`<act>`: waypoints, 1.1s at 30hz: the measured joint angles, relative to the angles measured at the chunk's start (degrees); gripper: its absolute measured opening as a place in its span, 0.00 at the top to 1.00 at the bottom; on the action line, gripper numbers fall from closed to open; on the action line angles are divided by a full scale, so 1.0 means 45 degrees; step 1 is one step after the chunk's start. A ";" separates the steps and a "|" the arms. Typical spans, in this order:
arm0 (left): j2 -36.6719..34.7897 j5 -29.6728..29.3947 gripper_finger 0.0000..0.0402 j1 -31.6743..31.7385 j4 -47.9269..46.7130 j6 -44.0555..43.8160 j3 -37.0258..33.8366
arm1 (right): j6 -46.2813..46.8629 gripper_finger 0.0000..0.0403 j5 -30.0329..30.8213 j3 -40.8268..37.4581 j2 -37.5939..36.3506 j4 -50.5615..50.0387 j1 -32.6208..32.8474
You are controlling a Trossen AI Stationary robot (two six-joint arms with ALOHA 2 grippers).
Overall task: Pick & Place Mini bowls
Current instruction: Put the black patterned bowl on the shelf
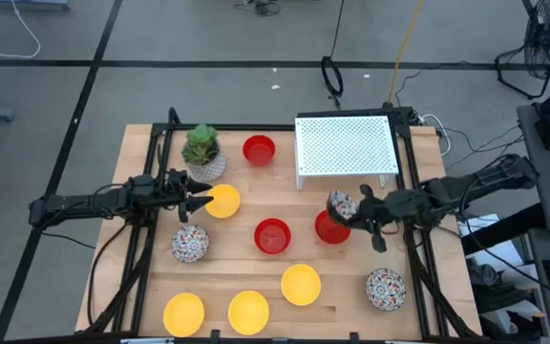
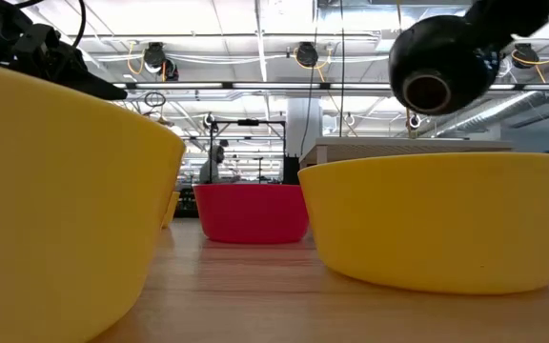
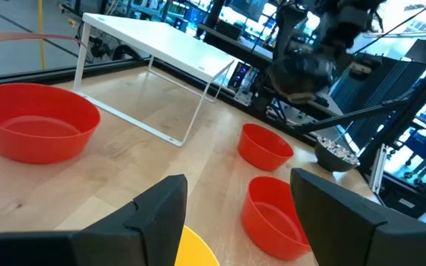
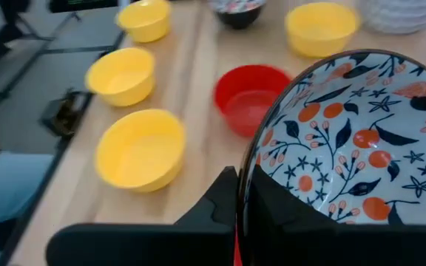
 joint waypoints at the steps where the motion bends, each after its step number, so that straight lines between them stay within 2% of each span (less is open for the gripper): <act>1: 0.0005 0.0004 0.39 0.0000 0.0000 -0.0004 0.0000 | -0.0179 0.99 0.0005 0.0358 0.0101 -0.0391 -0.0339; 7: 0.0005 0.0003 0.39 -0.0002 0.0000 -0.0013 0.0000 | -0.1044 0.99 0.0105 0.2722 0.0975 -0.3317 -0.2459; 13: 0.0001 0.0001 0.39 -0.0003 0.0005 -0.0019 0.0000 | -0.1557 0.98 0.1785 0.4531 0.2294 -0.6821 -0.4981; 16: 0.0005 0.0000 0.39 -0.0001 0.0004 -0.0006 0.0000 | -0.1942 0.98 0.1721 0.5228 0.3148 -0.7847 -0.6402; 26: 0.0002 0.0003 0.39 -0.0003 0.0000 -0.0032 0.0000 | -0.3915 0.98 0.1762 0.5628 0.5289 -0.8734 -0.9789; 33: 0.0003 0.0002 0.39 -0.0002 0.0000 -0.0034 0.0000 | -0.5327 0.98 0.3538 0.5634 0.5538 -0.7855 -1.0955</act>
